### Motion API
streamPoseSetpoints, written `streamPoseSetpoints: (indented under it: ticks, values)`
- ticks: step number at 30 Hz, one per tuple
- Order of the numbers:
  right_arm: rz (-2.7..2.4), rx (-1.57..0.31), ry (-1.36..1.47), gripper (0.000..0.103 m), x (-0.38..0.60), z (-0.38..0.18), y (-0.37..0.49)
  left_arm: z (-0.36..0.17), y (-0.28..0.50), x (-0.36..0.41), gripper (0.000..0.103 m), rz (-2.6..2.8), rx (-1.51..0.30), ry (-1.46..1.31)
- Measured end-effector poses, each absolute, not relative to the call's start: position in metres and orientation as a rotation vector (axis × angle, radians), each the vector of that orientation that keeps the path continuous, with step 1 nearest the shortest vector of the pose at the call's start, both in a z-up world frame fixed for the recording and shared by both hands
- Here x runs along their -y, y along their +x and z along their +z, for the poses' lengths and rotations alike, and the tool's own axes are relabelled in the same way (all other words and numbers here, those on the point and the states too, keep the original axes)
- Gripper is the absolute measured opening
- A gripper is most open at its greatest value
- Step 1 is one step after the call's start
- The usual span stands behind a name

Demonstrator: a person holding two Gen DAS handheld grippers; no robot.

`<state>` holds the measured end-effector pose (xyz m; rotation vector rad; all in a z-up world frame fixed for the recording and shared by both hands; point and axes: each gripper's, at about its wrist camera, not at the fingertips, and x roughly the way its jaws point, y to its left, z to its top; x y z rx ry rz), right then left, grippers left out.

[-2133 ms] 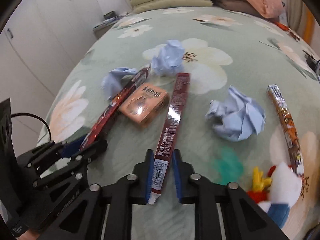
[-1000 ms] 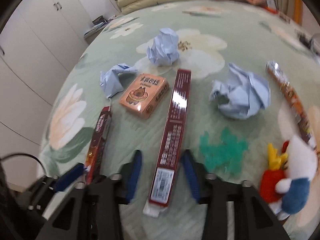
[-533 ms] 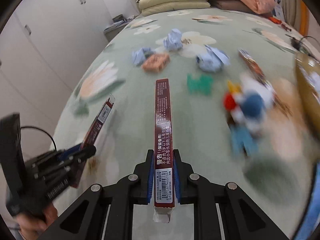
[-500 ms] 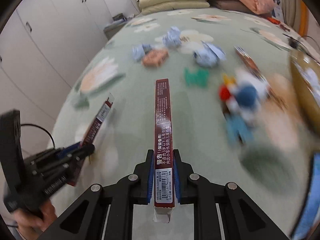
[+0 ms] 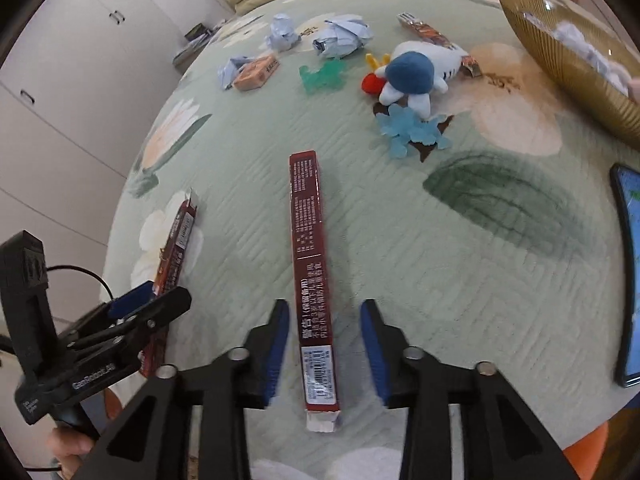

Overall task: Organize objects
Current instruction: 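Carry both red snack sticks to the gold plate and open both tools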

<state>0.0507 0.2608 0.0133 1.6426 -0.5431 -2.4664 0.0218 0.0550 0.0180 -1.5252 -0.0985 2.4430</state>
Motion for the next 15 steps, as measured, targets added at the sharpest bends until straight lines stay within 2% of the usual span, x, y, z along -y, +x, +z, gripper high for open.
streamPoseSetpoints:
  ticks: [2,4,5,8,9,11,15]
  values:
    - [-2.446,0.587,1.636,0.044,-0.259,0.011,0.052,0.017,0.024,-0.059,0.076,2.472,0.056,-1.506]
    - [-2.462,0.555,1.608,0.053,-0.252,0.015,0.051,0.016,0.024,-0.061,0.063,2.517,-0.003,-1.498]
    - [-2.472,0.527,1.599,0.055,-0.248,0.017,0.051,0.015,0.024,-0.062,0.052,2.54,-0.037,-1.498]
    - [-2.545,0.366,1.603,0.055,-0.232,0.02,0.045,0.018,0.021,-0.057,0.027,2.589,-0.076,-1.512]
    - [-2.578,0.328,1.596,0.042,-0.229,0.019,0.046,0.02,0.021,-0.055,0.019,2.596,-0.073,-1.517]
    - [-2.587,0.312,1.582,0.017,-0.225,0.016,0.049,0.023,0.019,-0.05,0.016,2.596,-0.036,-1.526]
    - [-2.555,0.351,1.525,0.017,-0.225,0.017,0.053,0.034,0.02,-0.055,0.015,2.558,0.014,-1.501]
